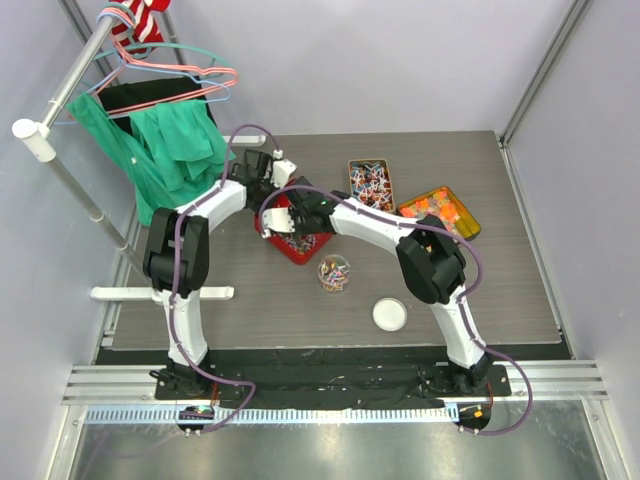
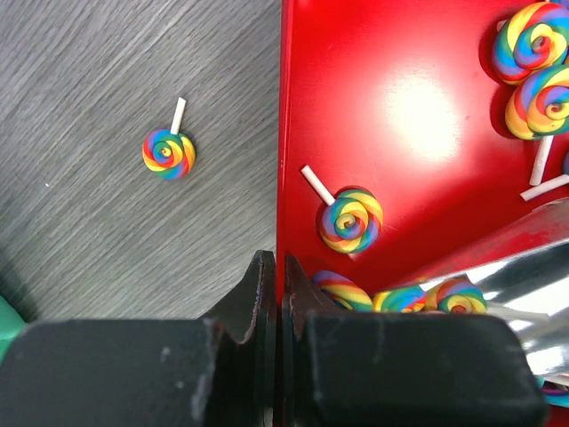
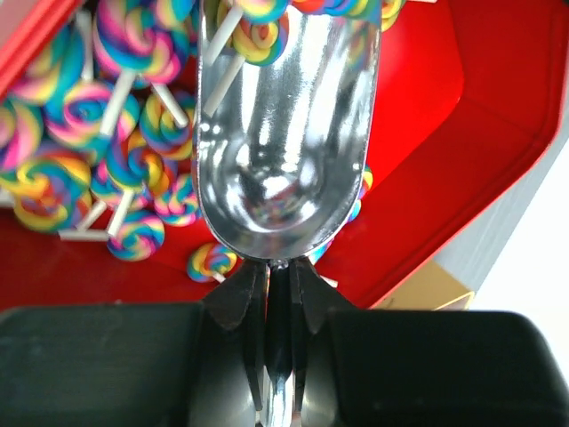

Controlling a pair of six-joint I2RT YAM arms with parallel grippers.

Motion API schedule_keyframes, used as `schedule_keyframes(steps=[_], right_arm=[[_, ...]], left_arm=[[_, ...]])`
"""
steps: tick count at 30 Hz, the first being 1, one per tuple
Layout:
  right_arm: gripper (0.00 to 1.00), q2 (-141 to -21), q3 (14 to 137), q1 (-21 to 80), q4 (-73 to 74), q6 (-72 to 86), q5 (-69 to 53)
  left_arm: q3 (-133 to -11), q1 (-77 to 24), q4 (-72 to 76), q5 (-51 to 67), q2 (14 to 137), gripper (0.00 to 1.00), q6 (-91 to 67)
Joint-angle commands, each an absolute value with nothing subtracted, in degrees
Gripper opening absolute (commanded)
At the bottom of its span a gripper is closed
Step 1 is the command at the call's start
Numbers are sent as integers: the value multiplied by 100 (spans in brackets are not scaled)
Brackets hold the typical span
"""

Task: Pack the candies
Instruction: Scoop the fake candies from the storage box.

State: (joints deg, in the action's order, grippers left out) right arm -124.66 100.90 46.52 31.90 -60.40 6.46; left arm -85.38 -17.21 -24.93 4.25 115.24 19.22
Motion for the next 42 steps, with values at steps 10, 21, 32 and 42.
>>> schedule_keyframes(steps=[10,21,32,42], right_arm=[[1,-12418,9384,5247,1941,-5002,319],[1,-12516,9429,5195,1422,-4889,969],[1,-12279,9011,5053,452,-4716,1247],[1,-12472,9845,4799,1733,-3769,-81]], left_arm=[[-8877,-1916,-1617,791,11259,0,1187],[-8824,-1907,-1836,1889,11109,0,1028],[-8780,-1898,-1987,2338,11066,0,1055],[-8736,-1907,-1934,1916,11039,0,1020]])
